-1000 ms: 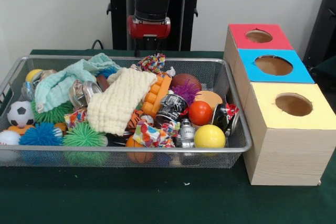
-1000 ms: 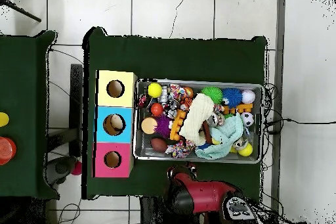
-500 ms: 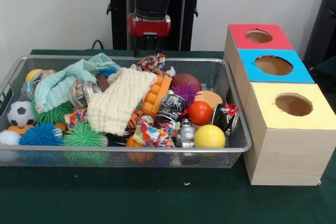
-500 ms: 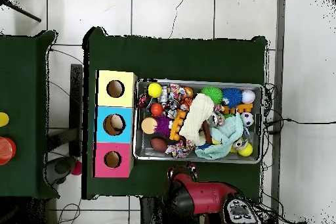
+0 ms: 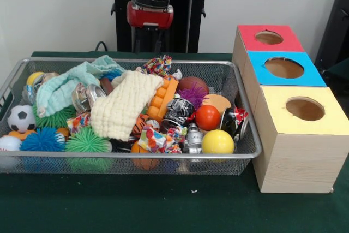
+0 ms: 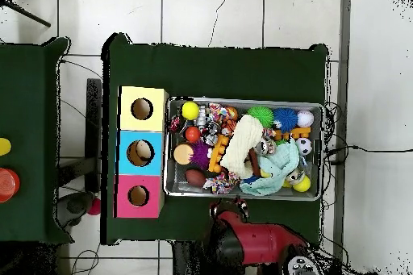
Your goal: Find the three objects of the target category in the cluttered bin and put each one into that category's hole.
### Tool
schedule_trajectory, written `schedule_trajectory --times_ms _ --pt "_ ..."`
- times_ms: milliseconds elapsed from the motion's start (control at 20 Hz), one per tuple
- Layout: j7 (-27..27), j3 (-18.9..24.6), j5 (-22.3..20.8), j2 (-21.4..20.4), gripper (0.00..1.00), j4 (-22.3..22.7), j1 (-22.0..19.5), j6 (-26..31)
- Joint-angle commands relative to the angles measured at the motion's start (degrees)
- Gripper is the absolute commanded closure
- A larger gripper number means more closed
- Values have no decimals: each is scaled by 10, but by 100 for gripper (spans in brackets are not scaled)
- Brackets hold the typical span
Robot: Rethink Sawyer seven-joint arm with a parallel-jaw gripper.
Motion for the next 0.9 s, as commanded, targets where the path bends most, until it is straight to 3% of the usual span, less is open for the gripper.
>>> schedule_trajectory --times_ms 50,350,600,900 --pt "63 67 13 -37 0 -24 -21 48" --pt "64 81 13 -41 0 -25 -28 48" --pt "91 85 10 -4 0 -36 -30 -29" --pt "107 96 20 0 0 -34 -38 -48"
